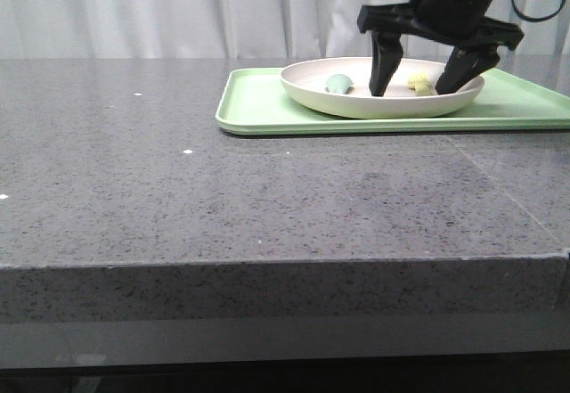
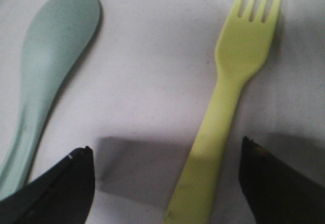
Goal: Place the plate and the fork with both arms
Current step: 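Lower the right gripper into the plate and grasp the yellow fork, then lift the yellow fork with the right gripper and lay it beside the plate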
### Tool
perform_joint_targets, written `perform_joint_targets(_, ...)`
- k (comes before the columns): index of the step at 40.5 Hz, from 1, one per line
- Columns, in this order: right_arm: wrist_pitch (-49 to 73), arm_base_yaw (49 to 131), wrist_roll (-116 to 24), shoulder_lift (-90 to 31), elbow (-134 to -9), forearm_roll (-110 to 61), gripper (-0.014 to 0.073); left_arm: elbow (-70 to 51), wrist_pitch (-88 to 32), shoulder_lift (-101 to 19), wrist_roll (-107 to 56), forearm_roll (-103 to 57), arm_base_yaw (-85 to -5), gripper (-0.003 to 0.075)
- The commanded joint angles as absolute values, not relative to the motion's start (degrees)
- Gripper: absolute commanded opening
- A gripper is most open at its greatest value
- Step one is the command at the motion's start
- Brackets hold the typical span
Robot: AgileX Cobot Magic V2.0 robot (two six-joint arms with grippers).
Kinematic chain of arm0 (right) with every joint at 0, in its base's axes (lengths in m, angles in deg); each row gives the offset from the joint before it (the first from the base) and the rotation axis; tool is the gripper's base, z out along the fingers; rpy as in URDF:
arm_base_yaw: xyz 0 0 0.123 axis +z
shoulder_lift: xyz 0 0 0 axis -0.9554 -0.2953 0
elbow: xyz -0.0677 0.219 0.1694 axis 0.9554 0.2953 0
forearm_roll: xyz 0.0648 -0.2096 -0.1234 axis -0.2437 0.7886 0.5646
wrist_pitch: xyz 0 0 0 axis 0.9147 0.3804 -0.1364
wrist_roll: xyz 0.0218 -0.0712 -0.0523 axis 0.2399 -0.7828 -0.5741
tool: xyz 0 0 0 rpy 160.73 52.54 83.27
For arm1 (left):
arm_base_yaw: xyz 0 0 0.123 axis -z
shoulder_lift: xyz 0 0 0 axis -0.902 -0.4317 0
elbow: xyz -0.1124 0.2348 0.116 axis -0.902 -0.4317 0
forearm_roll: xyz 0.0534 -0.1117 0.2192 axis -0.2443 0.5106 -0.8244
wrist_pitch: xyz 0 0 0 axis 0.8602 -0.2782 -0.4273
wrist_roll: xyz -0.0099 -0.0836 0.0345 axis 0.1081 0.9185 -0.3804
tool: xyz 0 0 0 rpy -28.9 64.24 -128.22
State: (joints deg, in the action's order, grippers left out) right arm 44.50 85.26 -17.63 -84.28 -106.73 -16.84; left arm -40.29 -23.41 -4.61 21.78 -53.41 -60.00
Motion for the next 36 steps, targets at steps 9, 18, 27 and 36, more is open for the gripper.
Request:
perform_joint_targets(9,41.45,84.97,-17.56,-81.58,-108.67,-16.47,0.0583,-38.76,-28.32,-4.97,21.71,-53.12,-60.11,-0.0018)
perform_joint_targets(18,41.75,84.97,-17.56,-81.58,-108.67,-16.42,0.0222,-38.76,-28.32,-4.97,21.71,-53.12,-60.11,-0.0018)
perform_joint_targets(27,41.20,84.97,-17.56,-81.58,-108.67,-16.42,-0.0036,-38.76,-28.32,-4.97,21.71,-53.12,-60.11,-0.0018)
perform_joint_targets(36,41.80,84.97,-17.56,-81.17,-109.78,-16.42,-0.0069,-38.76,-28.32,-4.97,21.71,-53.12,-60.11,-0.0018)
